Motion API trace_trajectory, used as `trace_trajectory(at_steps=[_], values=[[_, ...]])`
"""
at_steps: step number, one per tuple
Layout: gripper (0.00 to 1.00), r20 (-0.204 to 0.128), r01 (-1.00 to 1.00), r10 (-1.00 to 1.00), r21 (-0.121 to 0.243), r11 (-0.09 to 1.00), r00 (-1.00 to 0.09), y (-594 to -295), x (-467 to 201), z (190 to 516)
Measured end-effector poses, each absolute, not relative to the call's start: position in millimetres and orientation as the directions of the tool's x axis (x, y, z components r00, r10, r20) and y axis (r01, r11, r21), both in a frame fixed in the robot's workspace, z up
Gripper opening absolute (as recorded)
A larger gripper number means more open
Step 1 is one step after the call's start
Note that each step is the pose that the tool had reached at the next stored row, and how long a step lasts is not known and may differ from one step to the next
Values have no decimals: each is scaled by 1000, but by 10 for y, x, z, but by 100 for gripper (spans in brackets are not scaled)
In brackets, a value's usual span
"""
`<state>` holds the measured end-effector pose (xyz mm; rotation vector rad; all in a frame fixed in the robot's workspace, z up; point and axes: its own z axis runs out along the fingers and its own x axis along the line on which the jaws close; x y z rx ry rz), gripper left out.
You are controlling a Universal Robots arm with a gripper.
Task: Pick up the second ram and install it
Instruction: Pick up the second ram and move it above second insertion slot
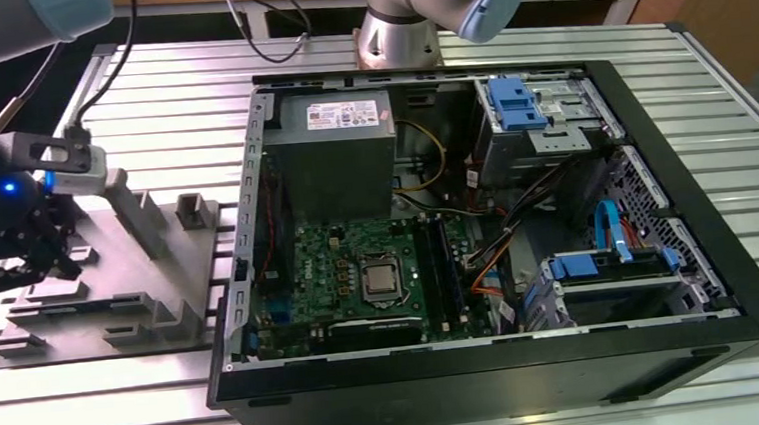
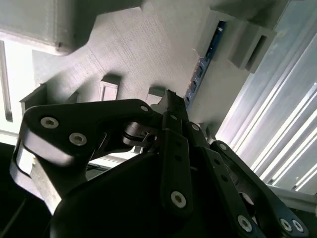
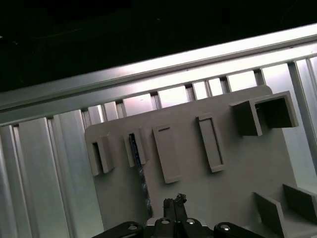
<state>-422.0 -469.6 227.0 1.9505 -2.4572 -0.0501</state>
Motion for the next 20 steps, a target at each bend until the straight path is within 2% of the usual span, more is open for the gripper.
trace_trajectory(at_steps=[13, 20], values=[[10, -21, -998, -998, -5, 61, -60, -4699, -4220, 2217], [10, -21, -999, -999, -10, 43, -43, -4773, -4238, 2215]])
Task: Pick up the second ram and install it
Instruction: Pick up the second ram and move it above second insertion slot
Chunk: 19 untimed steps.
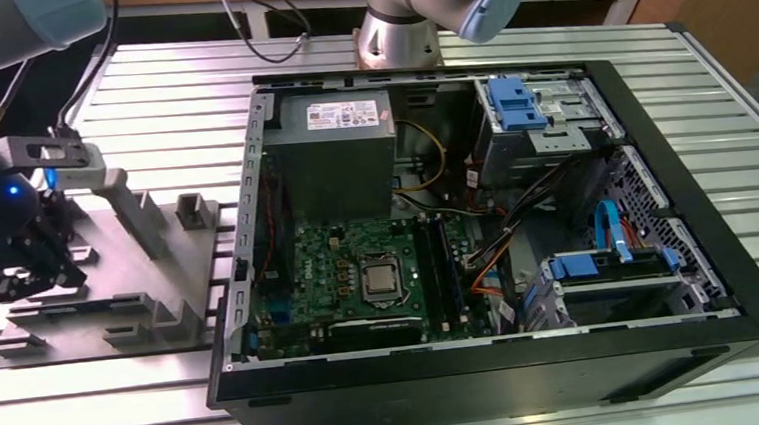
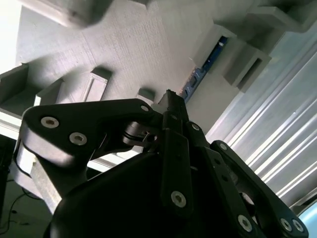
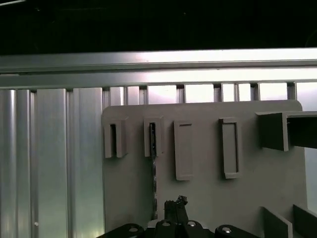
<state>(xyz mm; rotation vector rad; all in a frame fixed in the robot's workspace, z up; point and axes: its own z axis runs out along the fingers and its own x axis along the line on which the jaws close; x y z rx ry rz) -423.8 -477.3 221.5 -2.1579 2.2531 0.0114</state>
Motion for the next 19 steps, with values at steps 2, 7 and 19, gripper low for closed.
trace_trajectory(at_steps=[2, 7, 19], values=[[10, -21, -999, -999, -10, 41, -41, -4807, -4245, 2214], [10, -21, -999, -999, -10, 34, -34, -4886, -4257, 2206], [10, -21, -1000, -1000, -10, -5, 5, -4956, -4260, 2177]])
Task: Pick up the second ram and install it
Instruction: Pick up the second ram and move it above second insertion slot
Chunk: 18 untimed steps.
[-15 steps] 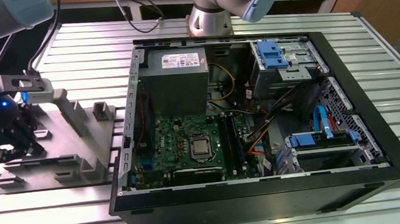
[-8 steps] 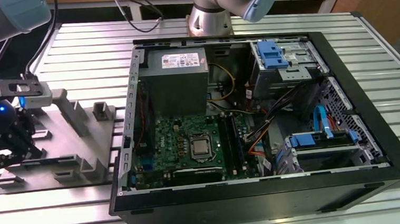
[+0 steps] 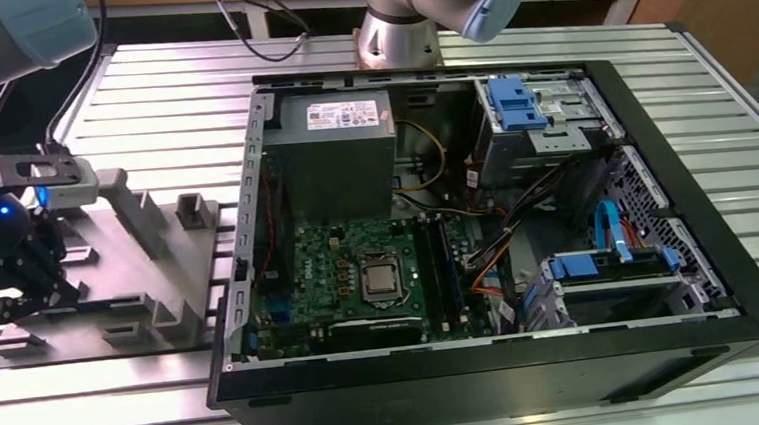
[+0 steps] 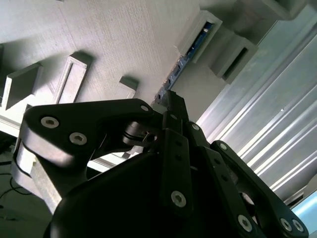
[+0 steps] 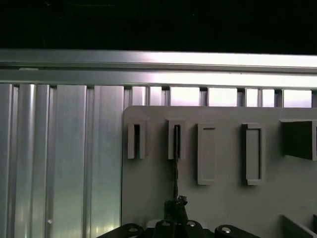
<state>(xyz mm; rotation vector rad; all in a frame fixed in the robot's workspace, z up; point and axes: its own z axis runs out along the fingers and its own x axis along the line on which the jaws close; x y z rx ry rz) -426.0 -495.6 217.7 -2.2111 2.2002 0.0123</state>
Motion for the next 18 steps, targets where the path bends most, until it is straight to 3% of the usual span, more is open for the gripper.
trace_trajectory(at_steps=[18], values=[[11, -15, -1000, -1000, -9, -7, 7, -4937, -4319, 2105]])
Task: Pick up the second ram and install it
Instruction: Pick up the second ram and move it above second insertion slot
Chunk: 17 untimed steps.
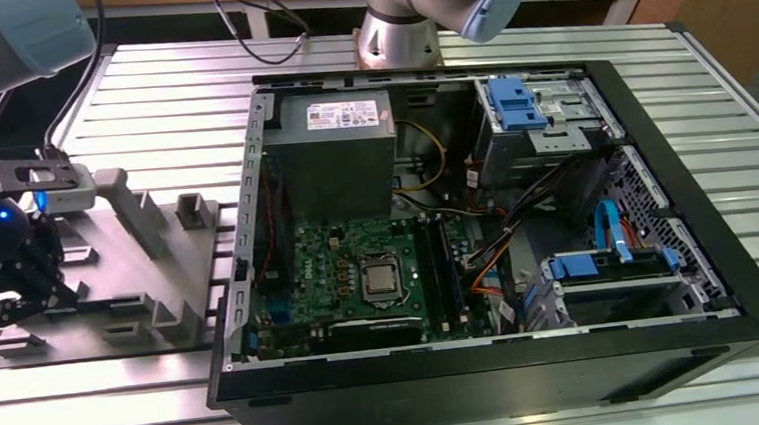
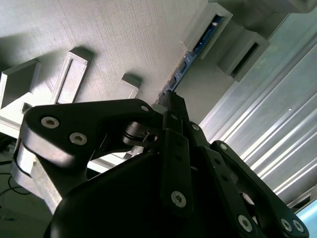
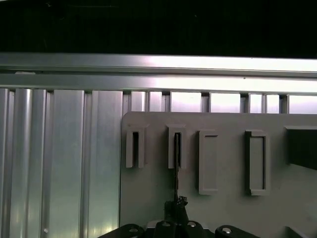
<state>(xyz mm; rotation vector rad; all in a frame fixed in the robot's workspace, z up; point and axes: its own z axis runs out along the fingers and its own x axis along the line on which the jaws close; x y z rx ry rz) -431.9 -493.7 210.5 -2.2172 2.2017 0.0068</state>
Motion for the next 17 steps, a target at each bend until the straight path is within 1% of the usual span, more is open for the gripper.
trace_trajectory(at_steps=[1, 3, 5, 6, 17], values=[[11, -15, -1000, -1000, -9, -7, 7, -4937, -4319, 2105], [23, -15, -1000, -1000, -9, -7, 7, -4937, -4319, 2105], [23, -15, -1000, -1000, -9, -7, 7, -4937, -4319, 2105], [29, -14, -1000, -1000, -9, -7, 7, -4937, -4319, 2105], [29, -14, -1000, -1000, -9, -7, 7, -4930, -4355, 2029]])
